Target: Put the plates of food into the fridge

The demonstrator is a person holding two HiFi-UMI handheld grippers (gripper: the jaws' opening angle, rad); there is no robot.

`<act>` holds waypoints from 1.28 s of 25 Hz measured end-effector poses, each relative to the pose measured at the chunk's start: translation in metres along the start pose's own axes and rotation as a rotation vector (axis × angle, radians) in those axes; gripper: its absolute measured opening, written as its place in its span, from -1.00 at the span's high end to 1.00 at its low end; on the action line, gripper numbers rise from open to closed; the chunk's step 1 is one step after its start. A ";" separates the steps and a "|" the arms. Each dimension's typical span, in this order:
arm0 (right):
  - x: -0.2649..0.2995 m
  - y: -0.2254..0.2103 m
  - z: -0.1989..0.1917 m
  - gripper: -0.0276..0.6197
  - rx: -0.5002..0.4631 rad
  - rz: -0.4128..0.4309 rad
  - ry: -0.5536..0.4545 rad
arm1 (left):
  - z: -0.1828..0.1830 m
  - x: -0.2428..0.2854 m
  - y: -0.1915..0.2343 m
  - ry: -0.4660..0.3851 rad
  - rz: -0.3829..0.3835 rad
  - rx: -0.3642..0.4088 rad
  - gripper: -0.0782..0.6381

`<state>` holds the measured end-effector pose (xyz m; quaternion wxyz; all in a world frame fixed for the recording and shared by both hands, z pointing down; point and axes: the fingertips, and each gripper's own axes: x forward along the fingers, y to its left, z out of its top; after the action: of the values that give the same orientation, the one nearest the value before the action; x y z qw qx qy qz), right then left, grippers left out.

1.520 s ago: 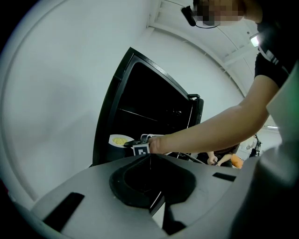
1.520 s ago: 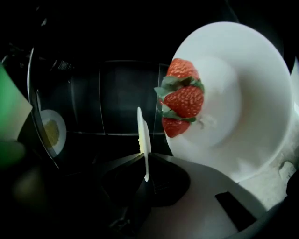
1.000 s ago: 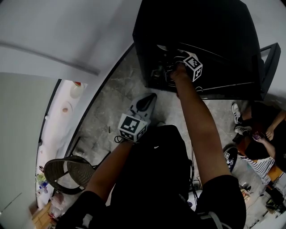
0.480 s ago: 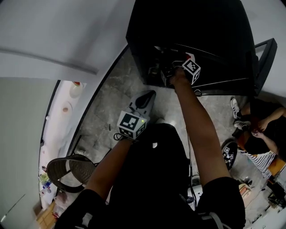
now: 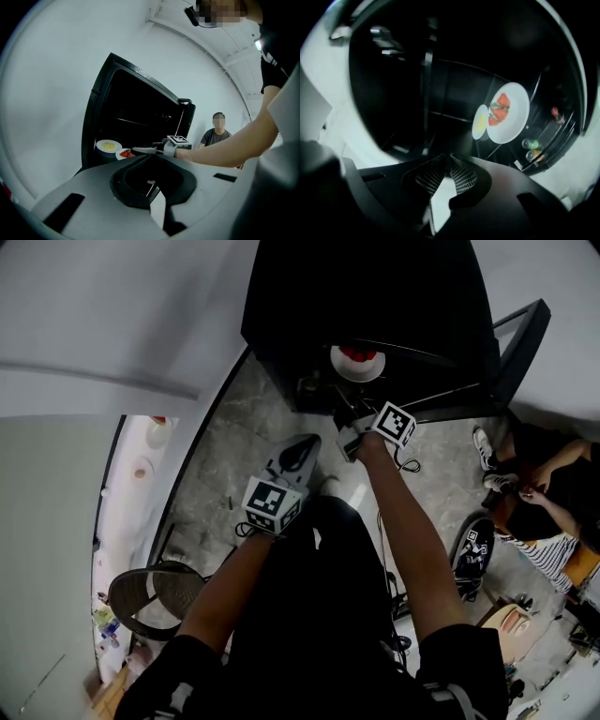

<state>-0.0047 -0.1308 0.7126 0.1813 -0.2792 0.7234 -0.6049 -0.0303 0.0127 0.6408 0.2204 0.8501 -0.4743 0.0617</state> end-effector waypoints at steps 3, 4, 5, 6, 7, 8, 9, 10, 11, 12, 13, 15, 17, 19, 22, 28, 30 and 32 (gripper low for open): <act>-0.034 0.027 -0.009 0.79 -0.069 0.034 0.026 | 0.010 -0.009 -0.008 0.009 0.002 -0.005 0.73; -0.045 0.036 -0.012 0.80 -0.086 0.034 0.034 | 0.012 -0.012 -0.010 0.017 0.001 -0.003 0.73; -0.056 0.044 -0.015 0.80 -0.102 0.032 0.040 | 0.013 -0.015 -0.013 0.025 0.000 0.000 0.73; -0.068 0.051 -0.016 0.81 -0.121 0.024 0.045 | 0.014 -0.018 -0.016 0.034 -0.001 0.004 0.73; -0.079 0.057 -0.016 0.81 -0.138 0.014 0.047 | 0.015 -0.021 -0.019 0.042 -0.002 0.005 0.73; -0.089 0.064 -0.015 0.81 -0.152 0.013 0.046 | 0.016 -0.023 -0.022 0.049 -0.003 0.006 0.73; -0.098 0.072 -0.014 0.81 -0.169 0.024 0.045 | 0.017 -0.026 -0.026 0.058 -0.004 0.007 0.73; -0.106 0.082 -0.013 0.82 -0.189 0.038 0.043 | 0.018 -0.029 -0.031 0.069 -0.007 0.010 0.73; -0.114 0.091 -0.012 0.82 -0.207 0.048 0.043 | 0.019 -0.032 -0.036 0.079 -0.012 0.012 0.73; -0.122 0.100 -0.011 0.82 -0.217 0.054 0.040 | 0.021 -0.035 -0.042 0.086 -0.019 0.017 0.73; -0.129 0.109 -0.011 0.82 -0.222 0.059 0.036 | 0.023 -0.038 -0.048 0.090 -0.027 0.022 0.73; -0.142 0.126 -0.010 0.83 -0.239 0.075 0.028 | 0.028 -0.044 -0.059 0.092 -0.040 0.028 0.73; -0.156 0.139 -0.010 0.83 -0.275 0.087 0.026 | 0.032 -0.049 -0.070 0.088 -0.049 0.030 0.73; -0.167 0.152 -0.012 0.84 -0.311 0.097 0.028 | 0.035 -0.054 -0.078 0.081 -0.056 0.034 0.73; -0.179 0.161 -0.024 0.84 -0.346 0.105 0.054 | 0.038 -0.060 -0.085 0.076 -0.061 0.038 0.73; -0.194 0.167 -0.047 0.84 -0.385 0.103 0.110 | 0.045 -0.063 -0.085 0.062 -0.054 0.055 0.73; -0.198 0.165 -0.051 0.84 -0.398 0.098 0.120 | 0.045 -0.061 -0.084 0.058 -0.055 0.057 0.73; -0.201 0.162 -0.053 0.84 -0.398 0.089 0.123 | 0.043 -0.061 -0.082 0.060 -0.054 0.056 0.73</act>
<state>0.0900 0.0532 0.5499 0.1044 -0.2400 0.8499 -0.4574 0.0004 0.0789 0.5570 0.2125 0.8660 -0.4426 0.0945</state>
